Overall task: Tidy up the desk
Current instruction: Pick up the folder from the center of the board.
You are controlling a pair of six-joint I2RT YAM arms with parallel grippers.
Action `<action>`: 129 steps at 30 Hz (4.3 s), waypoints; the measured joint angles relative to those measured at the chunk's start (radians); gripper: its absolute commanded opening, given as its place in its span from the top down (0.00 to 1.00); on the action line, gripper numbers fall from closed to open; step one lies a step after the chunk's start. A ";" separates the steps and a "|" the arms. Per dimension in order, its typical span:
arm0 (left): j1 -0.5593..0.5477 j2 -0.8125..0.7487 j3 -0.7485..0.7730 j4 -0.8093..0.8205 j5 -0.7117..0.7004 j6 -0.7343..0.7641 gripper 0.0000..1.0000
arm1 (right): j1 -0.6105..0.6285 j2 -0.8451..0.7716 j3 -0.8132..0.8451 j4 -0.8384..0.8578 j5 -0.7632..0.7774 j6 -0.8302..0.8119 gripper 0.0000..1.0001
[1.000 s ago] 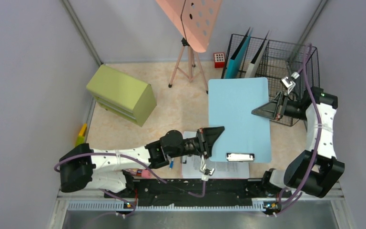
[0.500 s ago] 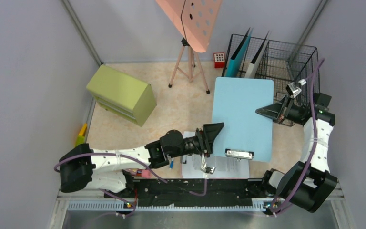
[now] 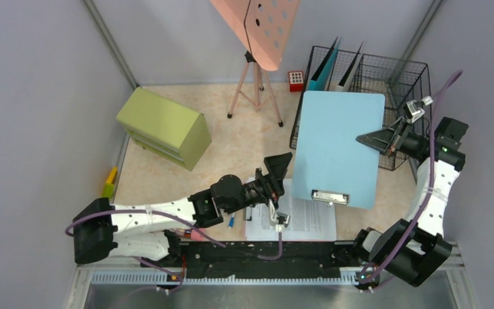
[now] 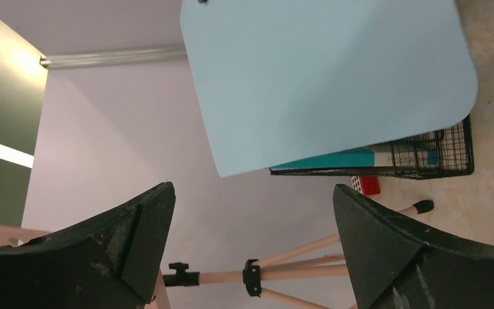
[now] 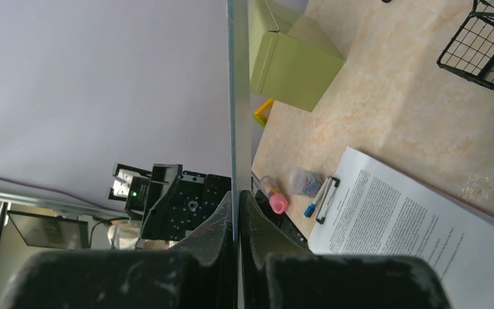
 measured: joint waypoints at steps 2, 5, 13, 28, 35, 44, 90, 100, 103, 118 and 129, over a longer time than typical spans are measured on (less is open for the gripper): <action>0.000 -0.026 0.000 -0.019 -0.034 -0.029 0.02 | -0.007 0.000 0.006 0.000 0.000 0.006 1.00; 0.000 -0.060 0.012 -0.080 -0.093 -0.116 0.02 | -0.013 -0.001 0.007 0.000 0.000 0.010 1.00; 0.003 -0.073 0.362 -0.586 -0.186 -0.548 0.01 | -0.035 -0.005 0.007 -0.004 0.000 0.001 1.00; 0.347 0.248 1.331 -1.559 -0.250 -1.144 0.04 | -0.045 -0.089 -0.013 0.561 0.068 0.467 1.00; 0.452 0.000 0.924 -1.456 0.013 -1.389 0.03 | -0.046 -0.113 -0.014 0.705 0.079 0.611 1.00; 0.616 0.026 0.656 -1.033 0.459 -1.799 0.02 | -0.046 -0.114 -0.072 0.711 0.105 0.650 1.00; 0.431 0.409 0.267 0.221 0.904 -2.729 0.56 | -0.046 -0.203 -0.237 0.850 0.138 0.856 1.00; 0.432 0.432 0.267 0.282 0.925 -2.812 1.00 | -0.051 -0.208 -0.274 0.877 0.144 0.859 1.00; 0.432 0.432 0.267 0.290 0.929 -2.840 1.00 | -0.051 -0.208 -0.275 0.869 0.145 0.838 0.95; 0.445 0.327 0.200 0.349 0.897 -2.920 1.00 | -0.056 -0.185 -0.122 0.371 0.199 0.414 0.15; 0.456 0.290 0.159 0.274 0.886 -2.903 1.00 | -0.132 -0.015 0.320 -0.018 0.369 0.063 0.14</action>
